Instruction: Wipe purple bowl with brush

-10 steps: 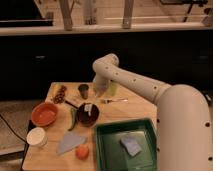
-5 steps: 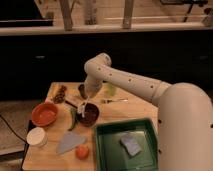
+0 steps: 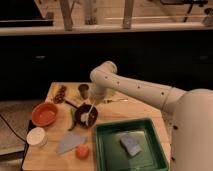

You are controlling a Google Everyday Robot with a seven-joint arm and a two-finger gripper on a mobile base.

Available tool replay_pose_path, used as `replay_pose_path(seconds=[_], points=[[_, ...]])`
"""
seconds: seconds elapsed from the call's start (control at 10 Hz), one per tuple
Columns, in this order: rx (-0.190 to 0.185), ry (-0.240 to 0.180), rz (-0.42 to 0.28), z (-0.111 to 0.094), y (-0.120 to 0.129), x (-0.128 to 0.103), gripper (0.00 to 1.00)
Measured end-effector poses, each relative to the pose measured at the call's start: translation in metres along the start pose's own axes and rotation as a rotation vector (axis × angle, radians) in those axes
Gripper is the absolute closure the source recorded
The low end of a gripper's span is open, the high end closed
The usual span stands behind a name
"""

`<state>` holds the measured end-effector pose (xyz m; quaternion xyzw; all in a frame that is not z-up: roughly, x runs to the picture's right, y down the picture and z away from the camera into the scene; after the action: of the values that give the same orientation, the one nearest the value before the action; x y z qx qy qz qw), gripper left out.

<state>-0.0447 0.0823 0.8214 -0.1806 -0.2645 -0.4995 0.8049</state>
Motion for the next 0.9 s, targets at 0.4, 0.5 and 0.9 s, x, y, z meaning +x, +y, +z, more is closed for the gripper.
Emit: replay_pose_path(seconds=[0.4, 0.5, 0.9], points=[[-0.009, 0.016, 0.094, -0.002, 0.024, 0.03, 0.99], [-0.012, 0.018, 0.097, -0.003, 0.023, 0.037, 0.99], [-0.011, 0.011, 0.053, -0.003, 0.004, 0.044, 0.99]])
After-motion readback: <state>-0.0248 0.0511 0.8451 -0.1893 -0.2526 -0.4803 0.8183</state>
